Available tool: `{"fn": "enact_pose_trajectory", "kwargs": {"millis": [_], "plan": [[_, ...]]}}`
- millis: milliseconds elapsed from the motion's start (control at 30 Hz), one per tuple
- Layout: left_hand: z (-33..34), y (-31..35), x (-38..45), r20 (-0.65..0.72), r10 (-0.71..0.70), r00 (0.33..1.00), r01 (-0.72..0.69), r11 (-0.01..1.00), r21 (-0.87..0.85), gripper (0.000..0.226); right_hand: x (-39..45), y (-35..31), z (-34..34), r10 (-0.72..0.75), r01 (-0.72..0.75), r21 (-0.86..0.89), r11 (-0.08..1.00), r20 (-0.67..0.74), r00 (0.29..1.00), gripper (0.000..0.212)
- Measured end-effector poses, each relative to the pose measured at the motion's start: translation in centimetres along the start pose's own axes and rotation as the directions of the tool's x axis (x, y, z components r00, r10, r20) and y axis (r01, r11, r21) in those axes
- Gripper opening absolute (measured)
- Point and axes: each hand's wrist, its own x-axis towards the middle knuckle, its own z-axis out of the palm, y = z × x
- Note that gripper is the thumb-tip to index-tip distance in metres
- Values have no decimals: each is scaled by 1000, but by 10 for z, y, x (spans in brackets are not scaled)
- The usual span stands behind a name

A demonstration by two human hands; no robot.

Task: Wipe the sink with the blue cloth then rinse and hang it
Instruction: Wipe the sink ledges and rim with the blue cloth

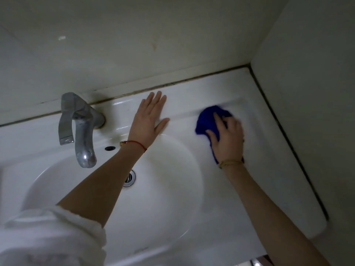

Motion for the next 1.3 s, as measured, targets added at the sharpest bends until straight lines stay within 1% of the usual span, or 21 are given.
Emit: {"fn": "enact_pose_trajectory", "kwargs": {"millis": [100,167,233,300,367,433,500,567,633,700,767,833,900,967,1000,1033,1100,1167,1200,1233,1300], "plan": [[0,-1,0,12,1,1000,-1,1000,12,63,-25,-20,3,-231,229,39,973,83,969,49],[-1,-3,-1,10,15,1000,-15,1000,7,64,-31,-6,-7,-309,304,61,951,110,945,49],[-1,-4,-1,4,24,1000,-24,1000,-6,64,-29,18,-17,-288,287,24,957,72,955,48],[0,-3,-1,0,17,1000,-17,1000,-14,64,-17,39,-23,-152,152,-31,988,11,988,47],[0,-2,-1,1,11,1000,-11,1000,-12,63,-2,40,-19,7,-9,-62,998,-38,999,46],[0,-2,0,1,11,1000,-11,1000,-8,63,5,22,-9,56,-59,-70,996,-41,998,49],[0,-2,0,-1,9,1000,-9,1000,-7,62,-1,-1,1,-19,19,-42,999,-4,1000,50],[0,-2,-1,0,8,1000,-8,1000,-3,62,-18,-16,4,-179,179,13,984,56,982,50],[0,-2,-1,3,6,1000,-6,1000,2,63,-31,-15,-2,-307,302,64,951,119,944,50],[0,-3,-1,1,8,1000,-8,1000,-11,63,-33,3,-14,-366,362,55,930,130,921,50],[-1,-3,0,-7,9,1000,-9,999,-31,63,-30,33,-28,-329,331,2,944,100,939,49],[0,-2,0,-11,-2,1000,2,999,-38,63,-22,55,-35,-192,193,-36,980,50,980,50],[0,-1,0,-5,-6,1000,5,999,-33,63,-6,54,-25,-47,47,-48,998,3,999,50],[0,0,0,-5,-3,1000,3,1000,-31,63,7,33,-10,33,-33,-53,998,-4,999,49],[0,0,0,-8,-2,1000,2,1000,-31,63,9,21,-5,35,-34,-45,998,3,999,50],[0,0,0,-9,0,1000,0,1000,-28,62,5,11,-3,-1,2,-32,999,13,1000,50],[1,0,0,-11,2,1000,-2,1000,-23,62,-15,3,-6,-157,157,7,988,59,986,49],[1,-1,-1,-8,1,1000,-1,1000,-23,63,-39,9,-18,-306,300,60,952,124,944,49],[1,-2,-1,-8,1,1000,-2,1000,-27,63,-45,16,-25,-352,345,69,936,139,926,49],[1,-3,0,-10,3,1000,-4,999,-32,63,-45,26,-31,-369,364,61,929,136,919,48],[1,-3,1,-10,7,1000,-8,999,-39,63,-35,46,-35,-288,288,12,958,102,952,49]]}}
